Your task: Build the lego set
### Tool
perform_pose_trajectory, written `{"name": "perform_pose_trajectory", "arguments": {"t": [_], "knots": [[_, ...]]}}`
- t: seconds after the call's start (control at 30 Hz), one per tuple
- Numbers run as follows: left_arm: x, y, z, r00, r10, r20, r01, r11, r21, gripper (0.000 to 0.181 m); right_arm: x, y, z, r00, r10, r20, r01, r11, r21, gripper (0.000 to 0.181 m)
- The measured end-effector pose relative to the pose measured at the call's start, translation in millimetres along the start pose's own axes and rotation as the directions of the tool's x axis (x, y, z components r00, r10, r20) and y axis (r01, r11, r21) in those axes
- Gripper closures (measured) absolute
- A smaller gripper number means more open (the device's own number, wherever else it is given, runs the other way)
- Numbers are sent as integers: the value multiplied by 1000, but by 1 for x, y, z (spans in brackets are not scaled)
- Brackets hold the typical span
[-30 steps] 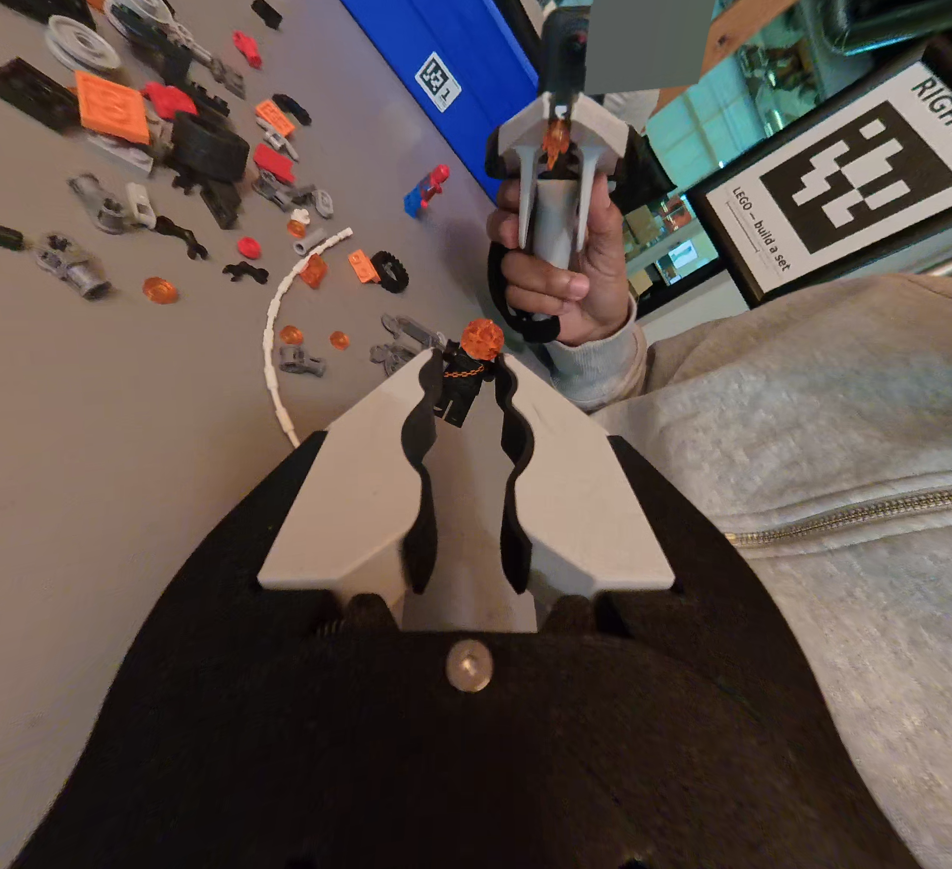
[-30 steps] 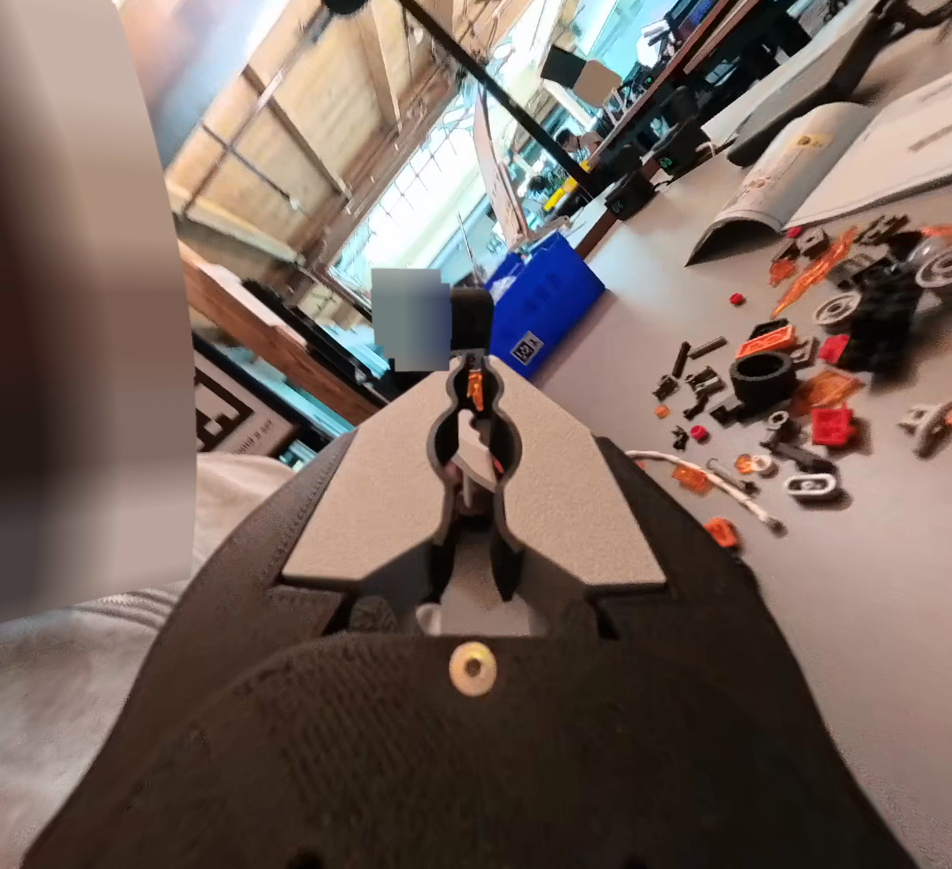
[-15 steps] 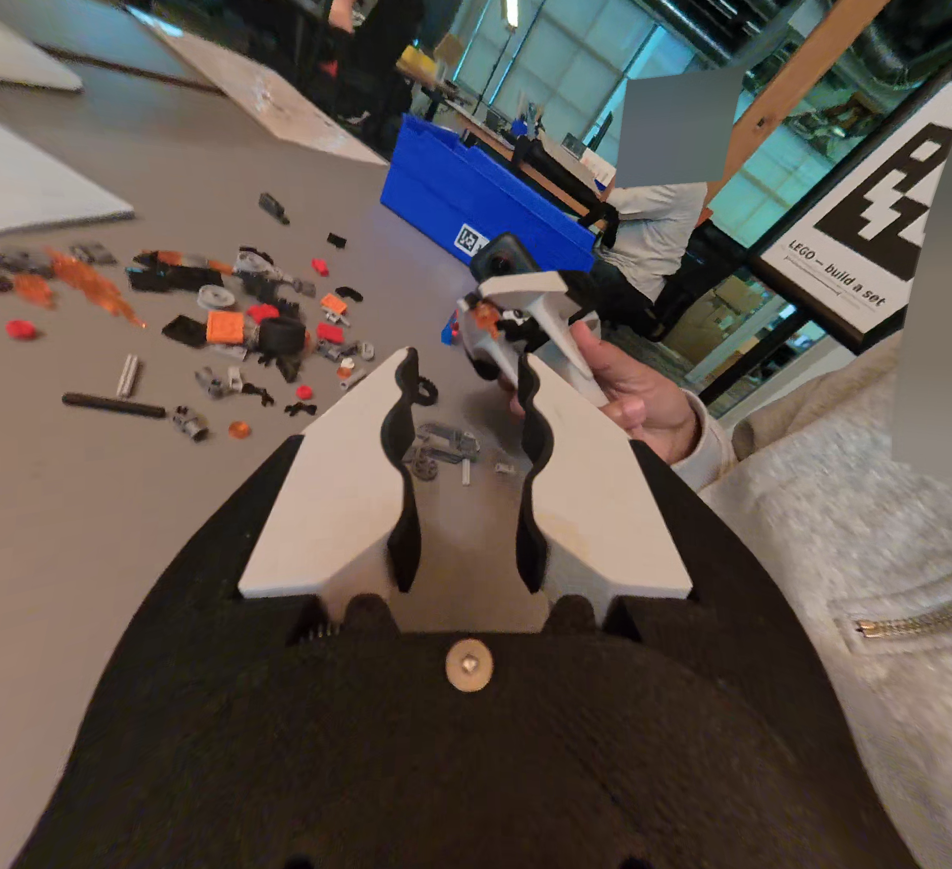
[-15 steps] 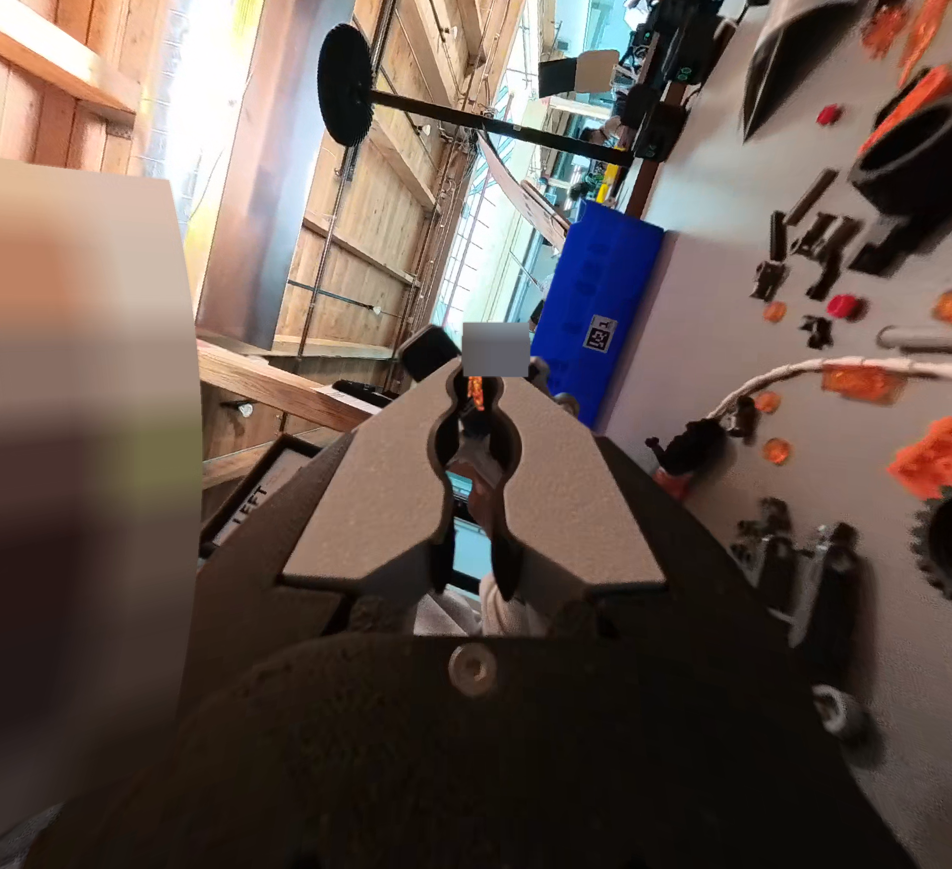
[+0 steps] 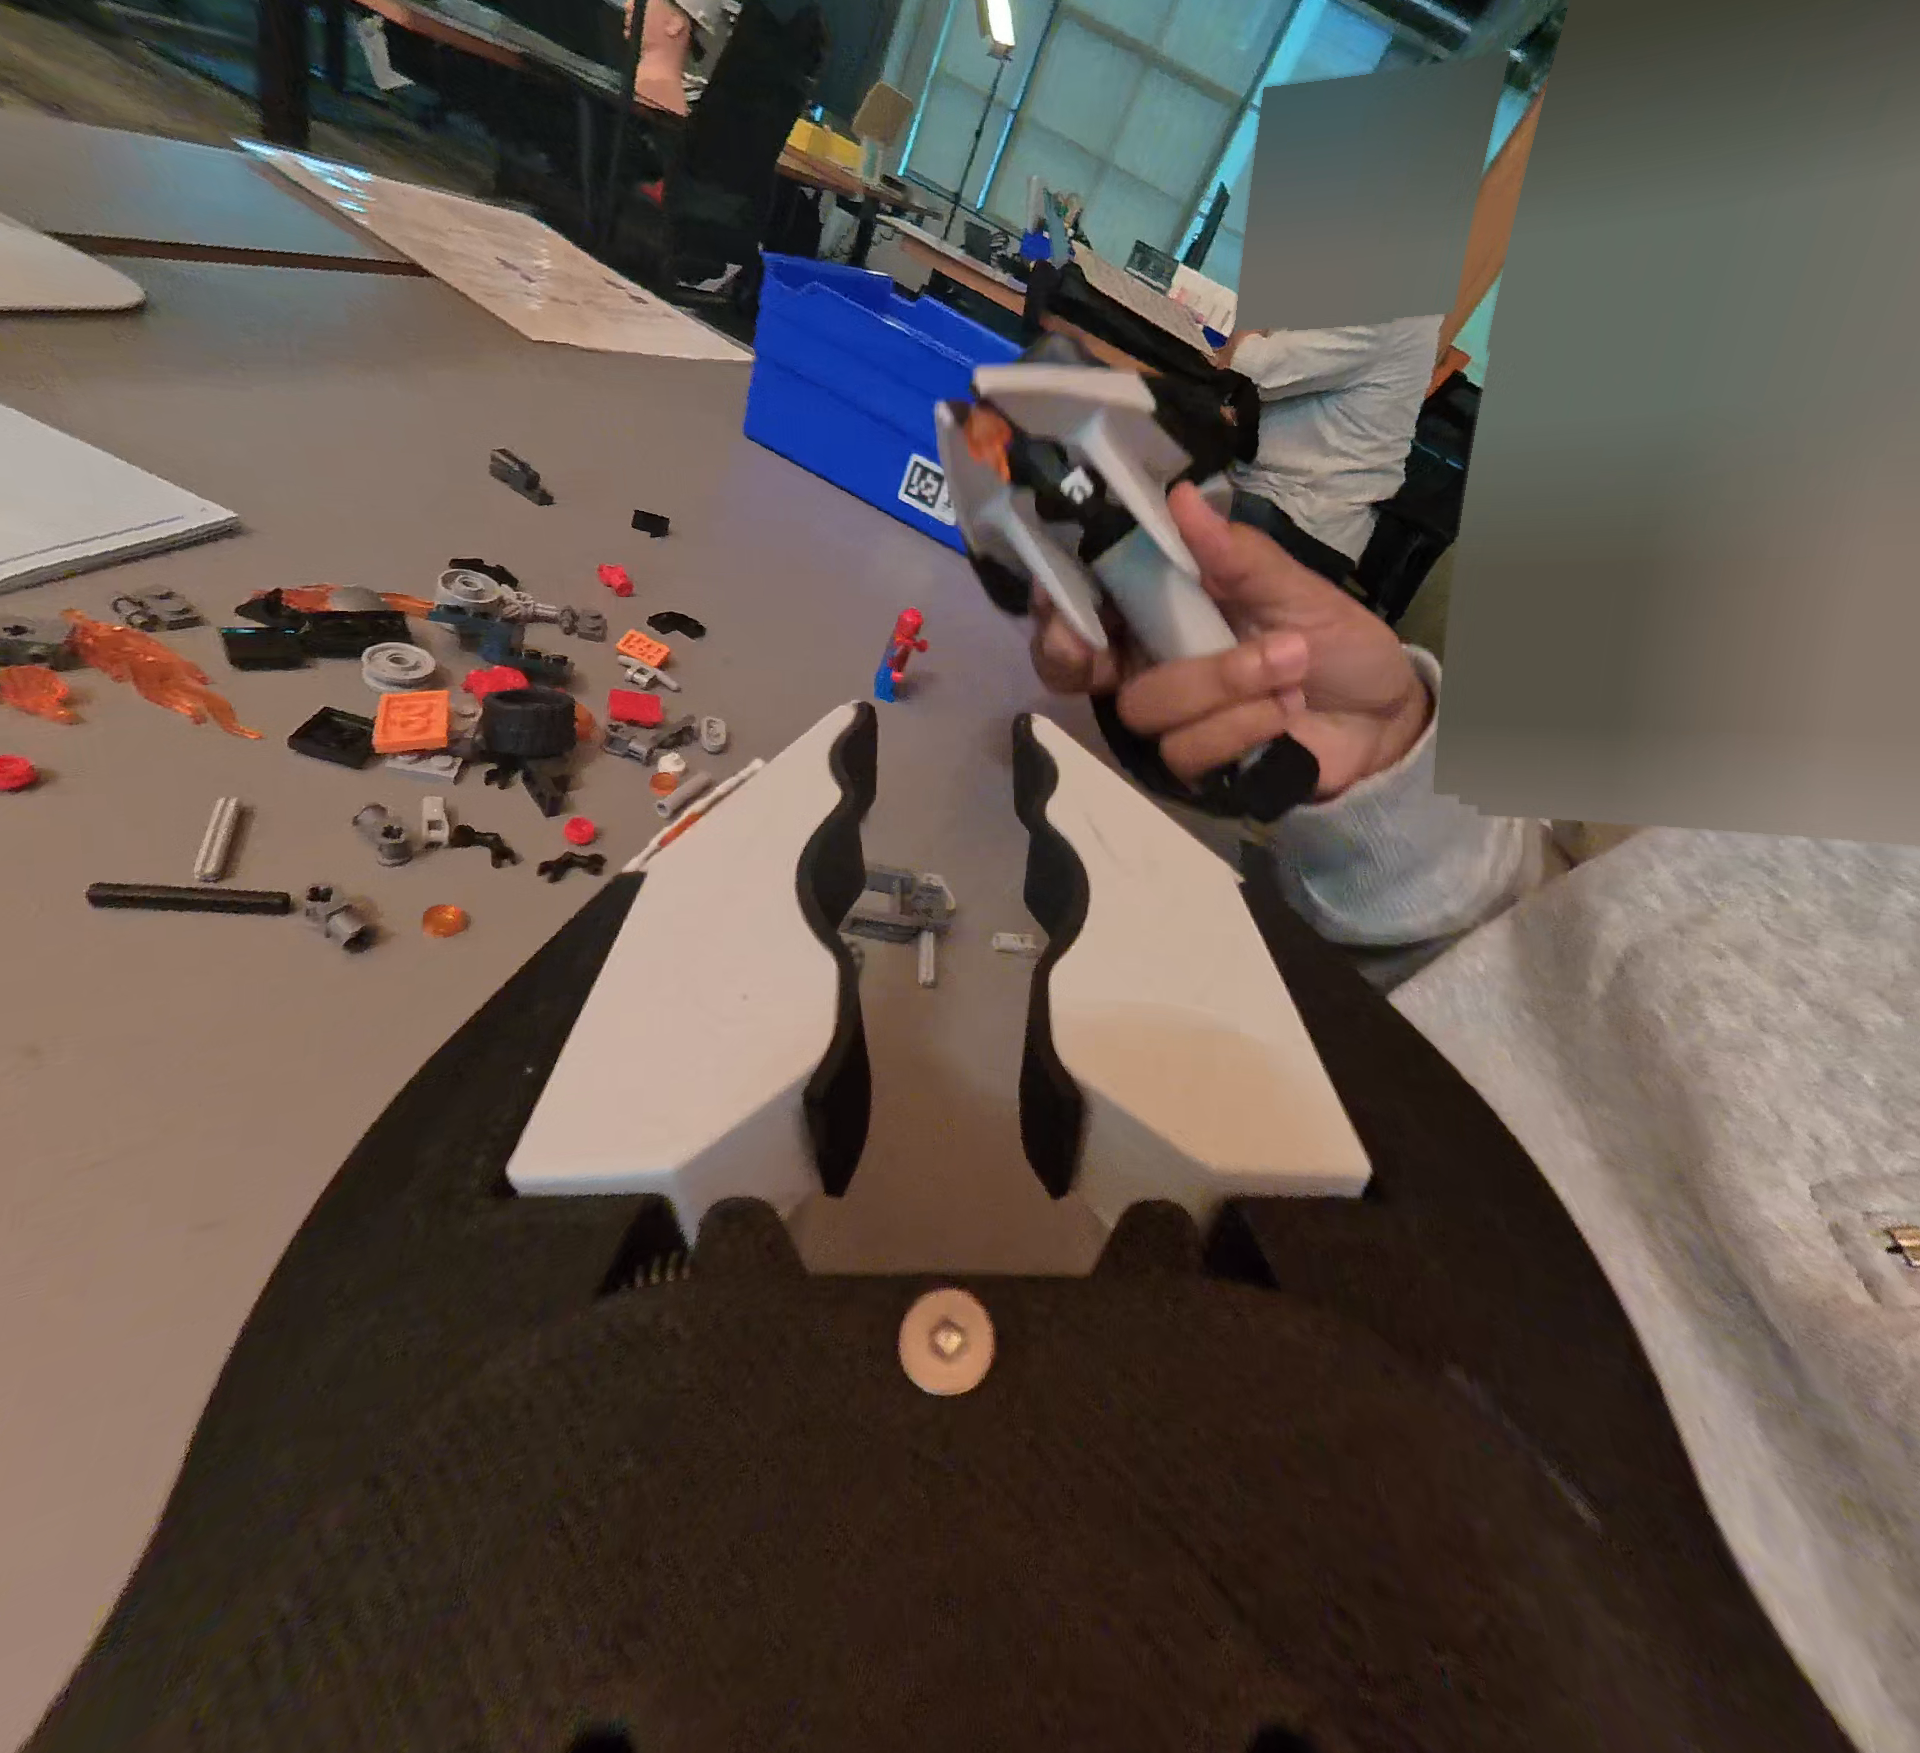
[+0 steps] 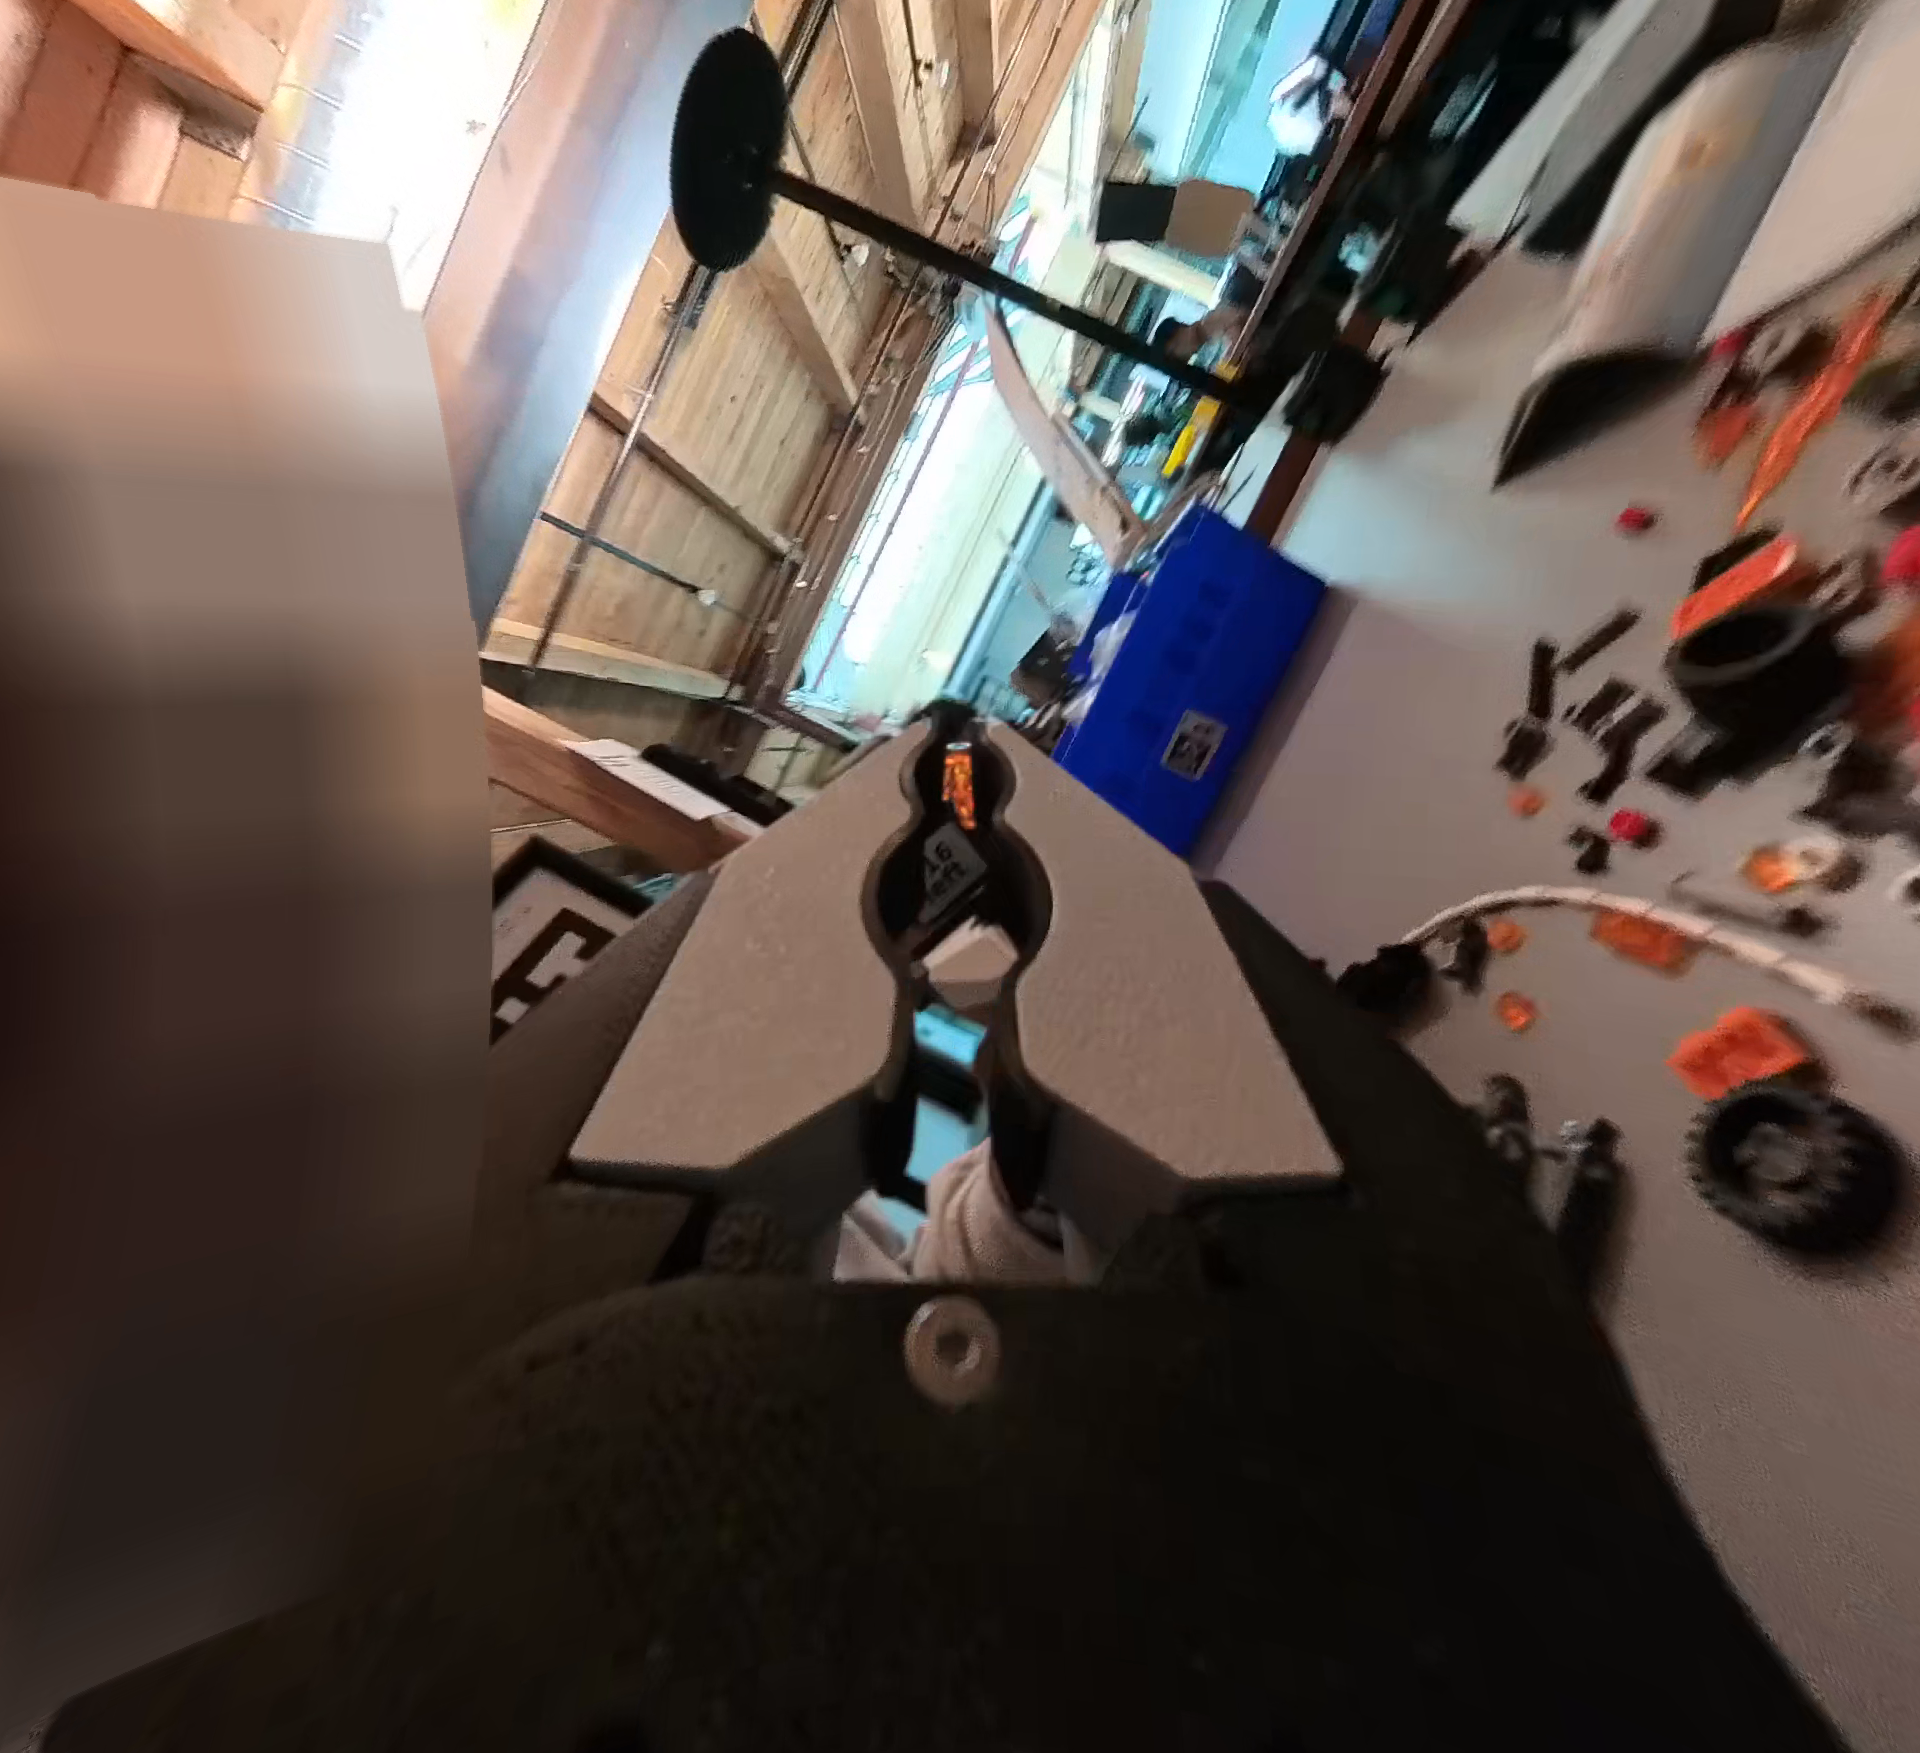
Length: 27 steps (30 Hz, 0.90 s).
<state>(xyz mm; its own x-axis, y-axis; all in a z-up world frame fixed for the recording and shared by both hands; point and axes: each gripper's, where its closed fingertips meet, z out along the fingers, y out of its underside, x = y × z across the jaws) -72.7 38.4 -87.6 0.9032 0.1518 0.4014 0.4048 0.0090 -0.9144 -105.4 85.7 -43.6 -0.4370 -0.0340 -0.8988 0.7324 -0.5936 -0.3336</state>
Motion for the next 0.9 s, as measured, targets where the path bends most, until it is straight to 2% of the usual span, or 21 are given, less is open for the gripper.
{"name": "perform_pose_trajectory", "arguments": {"t": [0.13,0.23,0.3,0.37,0.47,0.6,0.67,0.8,0.9], "knots": [[22,1,8,997,26,-75,-28,999,-21,158,-26,-20,-18,995,-101,-6,101,994,46,180],[62,9,19,972,23,-233,-42,996,-80,158,-39,-30,-29,990,-141,-10,141,987,77,179],[103,32,27,922,-49,-384,-39,975,-217,156,-51,-37,-38,987,-160,0,159,981,112,179],[138,65,34,884,-116,-453,-61,932,-358,151,-60,-39,-49,981,-195,-13,195,971,136,179],[170,106,40,880,-128,-458,-115,878,-466,146,-71,-40,-69,974,-226,-34,228,957,178,179],[207,128,28,830,-262,-493,-84,814,-575,134,-94,-48,-94,967,-255,-18,252,937,242,179],[216,137,23,841,-256,-477,-108,785,-610,135,-109,-52,-103,953,-301,-34,299,916,267,179],[226,138,16,879,-222,-422,-109,768,-631,151,-133,-49,-112,924,-377,-62,379,884,272,179],[234,133,11,887,-204,-415,-105,785,-611,173,-141,-44,-119,919,-388,-67,390,878,277,179]]}}
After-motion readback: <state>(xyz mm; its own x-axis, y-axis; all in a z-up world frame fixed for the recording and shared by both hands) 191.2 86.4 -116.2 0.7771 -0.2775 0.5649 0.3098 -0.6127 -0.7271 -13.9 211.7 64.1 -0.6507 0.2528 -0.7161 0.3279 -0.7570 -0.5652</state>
